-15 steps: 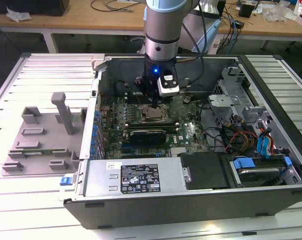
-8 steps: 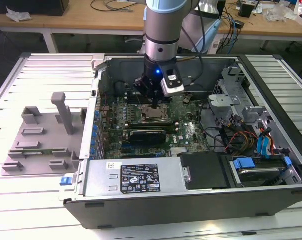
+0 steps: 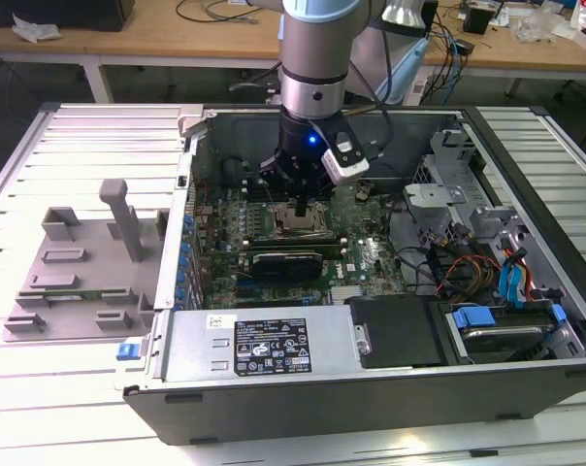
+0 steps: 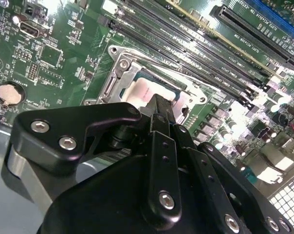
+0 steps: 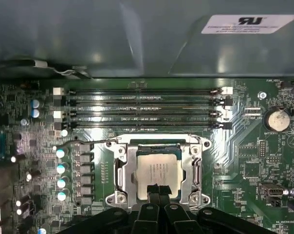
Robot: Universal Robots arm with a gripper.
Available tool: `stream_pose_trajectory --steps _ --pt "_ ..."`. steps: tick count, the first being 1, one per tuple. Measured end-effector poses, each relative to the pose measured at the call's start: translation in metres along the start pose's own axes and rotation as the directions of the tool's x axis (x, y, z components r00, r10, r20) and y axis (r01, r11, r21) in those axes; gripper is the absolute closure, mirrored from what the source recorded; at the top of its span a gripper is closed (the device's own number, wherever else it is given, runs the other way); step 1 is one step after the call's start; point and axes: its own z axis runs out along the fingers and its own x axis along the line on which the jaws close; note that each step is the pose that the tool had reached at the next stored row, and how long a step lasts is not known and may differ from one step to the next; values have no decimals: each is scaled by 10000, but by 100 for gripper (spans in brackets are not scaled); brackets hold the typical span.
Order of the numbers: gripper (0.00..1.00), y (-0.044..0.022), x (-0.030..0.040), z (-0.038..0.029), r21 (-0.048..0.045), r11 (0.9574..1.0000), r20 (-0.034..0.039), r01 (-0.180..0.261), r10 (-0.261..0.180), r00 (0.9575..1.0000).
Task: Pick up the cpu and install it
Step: 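Close the cpu cover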
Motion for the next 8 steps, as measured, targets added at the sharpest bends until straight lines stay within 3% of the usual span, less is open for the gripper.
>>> stream_pose_trajectory --steps 8 --pt "89 0 75 1 0 10000 3 68 -68 10000"
